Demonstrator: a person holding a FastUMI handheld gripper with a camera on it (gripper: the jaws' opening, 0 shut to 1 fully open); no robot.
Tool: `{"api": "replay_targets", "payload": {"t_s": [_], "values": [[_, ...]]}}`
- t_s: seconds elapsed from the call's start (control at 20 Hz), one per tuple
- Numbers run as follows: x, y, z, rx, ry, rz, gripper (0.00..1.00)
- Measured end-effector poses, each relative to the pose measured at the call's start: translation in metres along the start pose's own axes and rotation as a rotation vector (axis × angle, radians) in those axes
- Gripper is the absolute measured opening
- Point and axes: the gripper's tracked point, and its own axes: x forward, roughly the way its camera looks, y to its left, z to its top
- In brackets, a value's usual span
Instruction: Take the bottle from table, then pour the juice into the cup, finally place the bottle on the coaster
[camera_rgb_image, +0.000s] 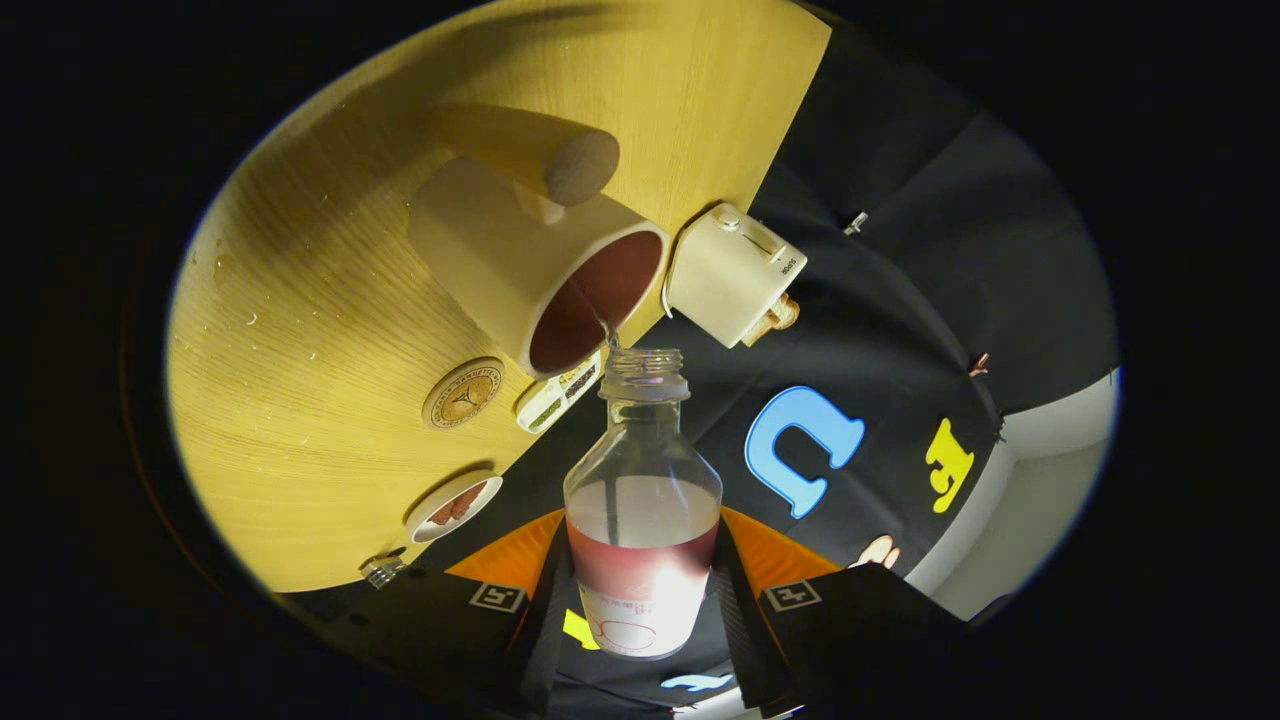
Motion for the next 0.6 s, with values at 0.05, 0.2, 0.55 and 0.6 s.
{"api": "replay_targets", "payload": {"t_s": [0.05,0.2,0.55,0.6], "values": [[-0.0005,-0.0003,0.0019,-0.023,-0.006,-0.006,0.71],[-0.0020,-0.0082,0.0089,-0.117,-0.035,-0.052,0.71],[0.0014,-0.0085,0.0106,-0.147,-0.041,-0.055,0.71],[0.0015,-0.0085,0.0103,-0.147,-0.040,-0.052,0.71]]}}
